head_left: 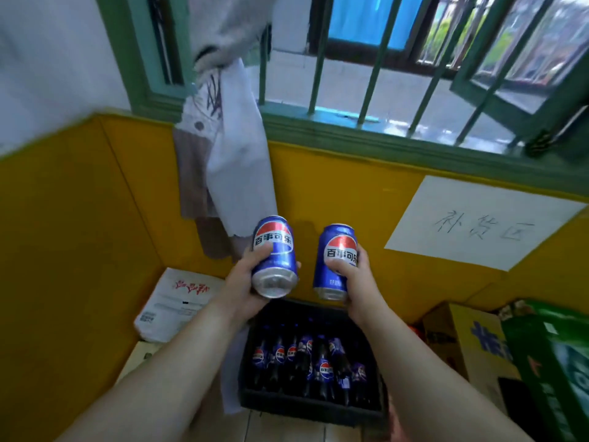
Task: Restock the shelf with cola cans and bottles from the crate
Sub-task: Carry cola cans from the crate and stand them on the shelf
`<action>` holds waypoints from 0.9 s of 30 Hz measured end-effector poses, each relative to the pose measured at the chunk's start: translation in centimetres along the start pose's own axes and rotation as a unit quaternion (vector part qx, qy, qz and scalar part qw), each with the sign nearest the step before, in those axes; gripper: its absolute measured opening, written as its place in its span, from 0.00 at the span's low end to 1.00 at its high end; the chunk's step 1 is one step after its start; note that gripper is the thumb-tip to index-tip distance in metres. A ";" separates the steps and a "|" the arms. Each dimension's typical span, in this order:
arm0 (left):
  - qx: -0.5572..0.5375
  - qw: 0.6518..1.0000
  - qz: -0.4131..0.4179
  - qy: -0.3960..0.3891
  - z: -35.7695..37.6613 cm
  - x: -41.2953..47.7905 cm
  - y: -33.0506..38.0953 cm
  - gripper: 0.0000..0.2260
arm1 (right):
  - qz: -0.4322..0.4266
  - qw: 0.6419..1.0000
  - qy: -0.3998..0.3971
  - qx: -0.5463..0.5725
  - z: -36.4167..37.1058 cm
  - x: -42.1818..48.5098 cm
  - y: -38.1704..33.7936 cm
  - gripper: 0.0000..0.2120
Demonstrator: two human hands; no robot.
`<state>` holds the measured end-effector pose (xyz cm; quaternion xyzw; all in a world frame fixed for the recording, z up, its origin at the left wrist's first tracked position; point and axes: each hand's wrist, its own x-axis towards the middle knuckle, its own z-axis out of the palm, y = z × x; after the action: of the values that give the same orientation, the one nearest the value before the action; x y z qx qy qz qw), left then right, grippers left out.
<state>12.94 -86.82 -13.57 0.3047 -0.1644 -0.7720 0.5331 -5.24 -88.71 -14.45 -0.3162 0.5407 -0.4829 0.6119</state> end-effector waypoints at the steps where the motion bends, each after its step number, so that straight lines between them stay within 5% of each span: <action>1: 0.009 1.000 0.016 -0.003 0.7 -0.5 0.8 0.52 | -0.015 1.000 -0.001 0.004 0.4 -0.5 -0.9 0.39; 12: 0.143 0.976 0.163 0.019 3.8 -7.6 6.4 0.33 | -0.124 0.988 -0.087 -0.037 5.7 -5.1 -6.8 0.51; 17: 0.175 0.959 0.211 0.070 5.1 -13.4 5.9 0.39 | -0.134 0.970 -0.195 -0.052 8.1 -7.2 -7.2 0.44; 22: 0.181 0.913 0.317 0.181 6.0 -20.7 2.7 0.43 | -0.111 0.940 -0.317 -0.061 9.3 -11.0 -6.9 0.39; 27: 0.114 0.841 0.434 0.304 6.4 -28.8 -1.7 0.42 | -0.103 0.866 -0.484 -0.078 11.2 -17.3 -5.3 0.38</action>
<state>14.64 -60.06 -1.22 0.4801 -0.1967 -0.3066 0.7980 5.19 -75.88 -1.05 -0.6107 0.1769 -0.2861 0.7169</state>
